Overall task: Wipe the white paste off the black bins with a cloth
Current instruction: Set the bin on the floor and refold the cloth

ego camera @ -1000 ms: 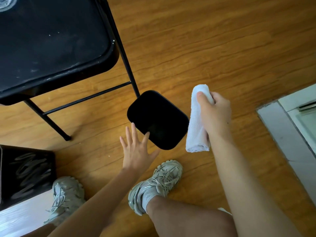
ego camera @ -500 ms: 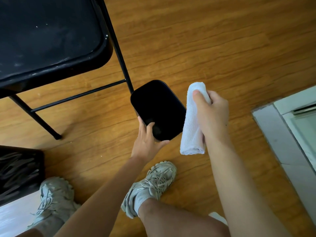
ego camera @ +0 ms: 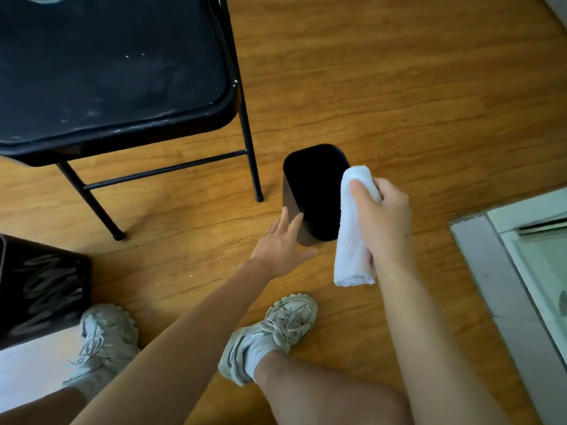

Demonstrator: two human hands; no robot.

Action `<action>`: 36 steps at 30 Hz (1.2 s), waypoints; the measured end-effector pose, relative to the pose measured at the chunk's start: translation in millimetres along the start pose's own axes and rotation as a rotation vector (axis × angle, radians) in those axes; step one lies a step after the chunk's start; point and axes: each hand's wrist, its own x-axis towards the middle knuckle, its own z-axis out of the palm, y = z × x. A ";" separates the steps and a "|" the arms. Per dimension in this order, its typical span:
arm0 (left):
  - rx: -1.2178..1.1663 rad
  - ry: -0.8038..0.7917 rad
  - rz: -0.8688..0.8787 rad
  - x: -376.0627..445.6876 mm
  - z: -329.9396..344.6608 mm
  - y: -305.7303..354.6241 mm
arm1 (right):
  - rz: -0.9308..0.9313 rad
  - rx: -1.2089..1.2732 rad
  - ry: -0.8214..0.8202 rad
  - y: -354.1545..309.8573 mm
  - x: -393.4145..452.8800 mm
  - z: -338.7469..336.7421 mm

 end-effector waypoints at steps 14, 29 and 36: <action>-0.251 0.320 -0.306 -311.9 -147.2 -78.4 | -0.323 -0.016 -0.367 -101.0 -157.0 60.5; -1.053 0.462 -0.014 -343.8 -146.0 -93.1 | -0.213 0.327 -0.796 -119.9 -247.8 123.7; -1.155 0.465 -0.030 -291.0 -187.2 -122.4 | -0.352 0.285 -0.708 -152.9 -201.9 160.7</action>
